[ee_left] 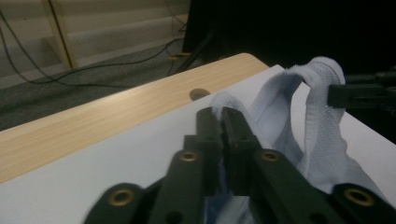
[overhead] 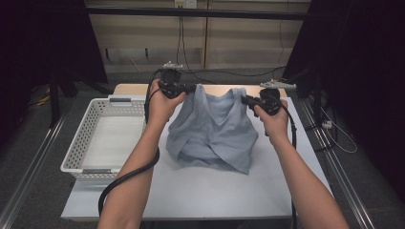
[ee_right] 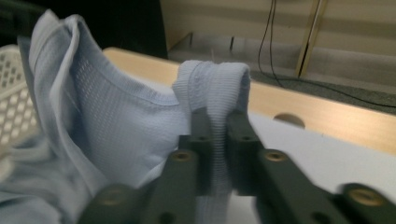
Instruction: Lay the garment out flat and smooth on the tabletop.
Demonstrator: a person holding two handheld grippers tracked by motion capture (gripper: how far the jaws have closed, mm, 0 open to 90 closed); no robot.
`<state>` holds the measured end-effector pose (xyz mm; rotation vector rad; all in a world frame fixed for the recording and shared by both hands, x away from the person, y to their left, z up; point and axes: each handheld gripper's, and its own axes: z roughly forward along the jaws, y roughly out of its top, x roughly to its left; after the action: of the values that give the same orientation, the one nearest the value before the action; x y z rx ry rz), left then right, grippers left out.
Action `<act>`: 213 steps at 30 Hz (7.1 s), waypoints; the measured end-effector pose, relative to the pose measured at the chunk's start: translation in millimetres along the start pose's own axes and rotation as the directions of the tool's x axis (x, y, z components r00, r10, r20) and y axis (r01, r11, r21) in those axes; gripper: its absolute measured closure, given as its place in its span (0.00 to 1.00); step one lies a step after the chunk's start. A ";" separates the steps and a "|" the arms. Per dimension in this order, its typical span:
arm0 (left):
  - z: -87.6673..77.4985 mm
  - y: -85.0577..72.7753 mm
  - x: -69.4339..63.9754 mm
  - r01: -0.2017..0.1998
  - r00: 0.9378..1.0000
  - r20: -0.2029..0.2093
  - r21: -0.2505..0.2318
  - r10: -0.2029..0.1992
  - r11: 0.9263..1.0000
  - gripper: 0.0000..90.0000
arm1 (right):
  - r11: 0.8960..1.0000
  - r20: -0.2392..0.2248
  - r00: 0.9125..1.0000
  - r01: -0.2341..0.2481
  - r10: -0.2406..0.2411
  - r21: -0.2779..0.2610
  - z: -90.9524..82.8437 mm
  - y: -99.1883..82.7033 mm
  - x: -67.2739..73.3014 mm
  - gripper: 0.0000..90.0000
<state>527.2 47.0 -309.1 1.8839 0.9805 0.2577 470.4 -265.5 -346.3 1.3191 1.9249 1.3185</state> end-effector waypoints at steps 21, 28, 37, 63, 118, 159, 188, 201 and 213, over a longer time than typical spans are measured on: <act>0.5 -80.4 -14.3 0.015 1.000 0.002 0.173 -0.015 0.985 0.23 | 0.991 -0.021 1.000 0.020 -0.018 0.132 -19.8 -70.1 9.9 0.29; 3.6 -96.0 -11.0 0.018 1.000 -0.012 0.200 -0.016 0.980 0.23 | 0.985 -0.040 0.999 0.027 -0.020 0.168 -15.4 -82.9 11.8 0.29; 7.1 -110.2 -9.8 0.021 1.000 -0.009 0.185 -0.019 0.983 0.27 | 0.980 -0.063 0.997 0.051 -0.040 0.190 -6.4 -87.7 17.9 0.32; -15.5 -137.7 -11.6 0.003 1.000 -0.013 0.189 -0.001 0.982 0.63 | 0.981 -0.032 0.998 0.067 -0.062 0.182 -32.9 -124.2 13.3 0.42; -43.8 -138.9 -23.9 -0.029 0.999 -0.017 0.152 0.032 0.988 0.89 | 0.986 -0.063 0.995 0.085 -0.077 0.143 -64.2 -118.2 25.6 0.34; -43.1 -140.8 -24.8 -0.041 0.999 -0.009 0.137 0.043 0.990 0.90 | 0.956 -0.138 0.980 0.173 -0.143 0.236 -47.4 -147.1 55.2 0.73; -47.1 -146.7 -27.0 -0.075 0.997 -0.018 0.132 0.078 0.988 0.89 | 0.952 -0.102 0.984 0.167 -0.145 0.255 -32.4 -145.3 47.0 0.99; -46.0 -148.5 -24.9 -0.084 0.996 -0.030 0.134 0.088 0.988 0.89 | 0.968 -0.164 0.980 0.144 -0.111 0.207 -57.1 -139.8 46.8 1.00; -43.0 -148.8 -27.0 -0.087 0.995 -0.040 0.133 0.093 0.987 0.89 | 0.971 -0.178 0.980 0.126 -0.090 0.201 -80.2 -141.4 37.1 1.00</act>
<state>408.6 87.8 -403.9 2.0528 0.9645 0.2972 328.0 -280.3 -431.7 1.2110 2.2728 1.2323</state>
